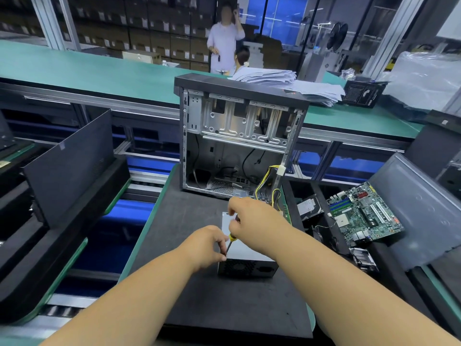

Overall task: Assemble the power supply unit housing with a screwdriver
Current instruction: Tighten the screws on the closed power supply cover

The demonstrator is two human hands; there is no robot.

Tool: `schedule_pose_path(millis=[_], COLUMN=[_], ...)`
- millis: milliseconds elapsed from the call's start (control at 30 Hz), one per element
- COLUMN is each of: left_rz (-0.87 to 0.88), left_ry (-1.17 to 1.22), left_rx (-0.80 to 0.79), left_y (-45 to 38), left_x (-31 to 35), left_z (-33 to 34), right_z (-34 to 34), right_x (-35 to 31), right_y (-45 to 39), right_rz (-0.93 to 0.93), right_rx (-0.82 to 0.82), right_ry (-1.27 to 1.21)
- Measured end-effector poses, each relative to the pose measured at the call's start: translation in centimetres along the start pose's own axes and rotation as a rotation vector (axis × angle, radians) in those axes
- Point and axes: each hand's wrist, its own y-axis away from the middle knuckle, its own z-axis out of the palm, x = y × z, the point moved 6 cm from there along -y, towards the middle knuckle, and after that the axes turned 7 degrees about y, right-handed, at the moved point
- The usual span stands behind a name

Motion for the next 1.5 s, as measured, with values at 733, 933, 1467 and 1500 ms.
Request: schedule_pose_path(millis=[733, 933, 1467, 1500], left_rz=[0.006, 0.027, 0.060, 0.062], left_ry=[-0.025, -0.031, -0.052, -0.050], left_rx=[-0.003, -0.016, -0.013, -0.014], left_y=[-0.4, -0.3, -0.2, -0.1], left_x=[0.2, 0.1, 0.1, 0.1], left_z=[0.0, 0.1, 0.2, 0.1], right_z=[0.7, 0.7, 0.3, 0.3], right_x=[0.0, 0.8, 0.2, 0.1], right_y=[0.1, -0.4, -0.1, -0.1], right_rz=[-0.025, 0.098, 0.032, 0.027], right_rx=[0.073, 0.101, 0.012, 0.034], right_ry=[0.015, 0.261, 0.299, 0.295])
